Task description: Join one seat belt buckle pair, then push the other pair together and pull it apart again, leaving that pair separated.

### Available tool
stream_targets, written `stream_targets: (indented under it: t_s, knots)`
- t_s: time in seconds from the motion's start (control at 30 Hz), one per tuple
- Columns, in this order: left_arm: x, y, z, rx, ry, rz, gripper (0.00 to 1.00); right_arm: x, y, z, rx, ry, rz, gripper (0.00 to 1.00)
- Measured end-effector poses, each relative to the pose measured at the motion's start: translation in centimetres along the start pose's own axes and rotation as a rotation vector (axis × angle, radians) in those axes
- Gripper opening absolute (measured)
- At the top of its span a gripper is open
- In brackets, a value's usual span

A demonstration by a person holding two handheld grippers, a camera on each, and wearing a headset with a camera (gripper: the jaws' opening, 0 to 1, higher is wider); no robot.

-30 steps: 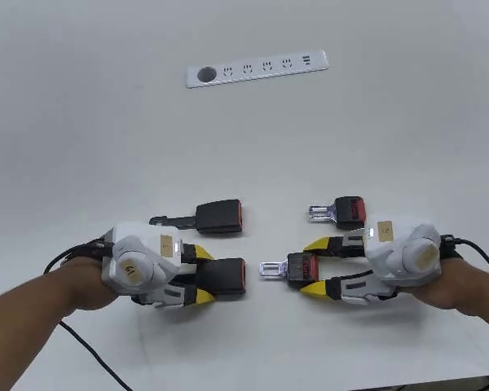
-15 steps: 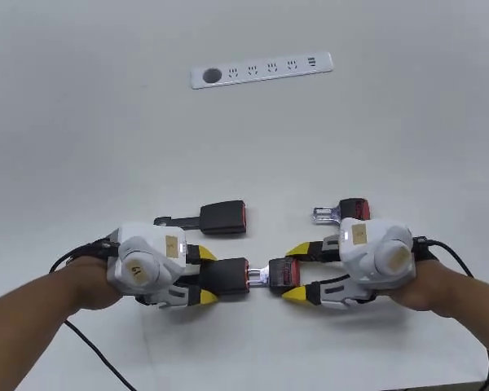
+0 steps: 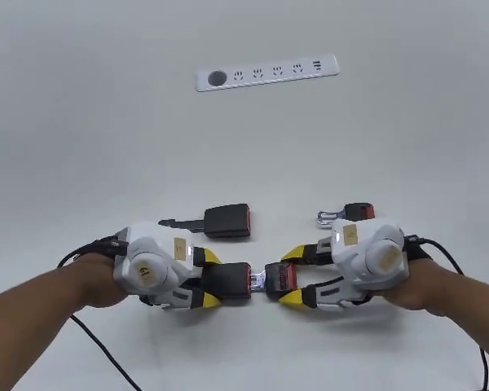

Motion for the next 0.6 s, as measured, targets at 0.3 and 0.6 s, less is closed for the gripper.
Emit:
stream_targets:
  t_s: [0.3, 0.6]
  knots:
    - [0.0, -0.1, 0.0, 0.000, 0.004, -0.009, 0.33, -0.7, 0.4, 0.6, 0.012, 0.001, 0.006, 0.35]
    - [0.0, -0.1, 0.0, -0.002, 0.006, -0.010, 0.33, -1.2, 0.5, 1.0, 0.018, 0.004, 0.010, 0.35]
Point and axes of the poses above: the centre of the closed fingertips' face, and the gripper's own axes: z roughly forward along the fingers, y roughly to its left, x roughly out of its underside, the point moved 5 cm from there along -z, roughly backward along the fingers, and after that the axes turned 13 degrees about y, right-handed, at the moved point
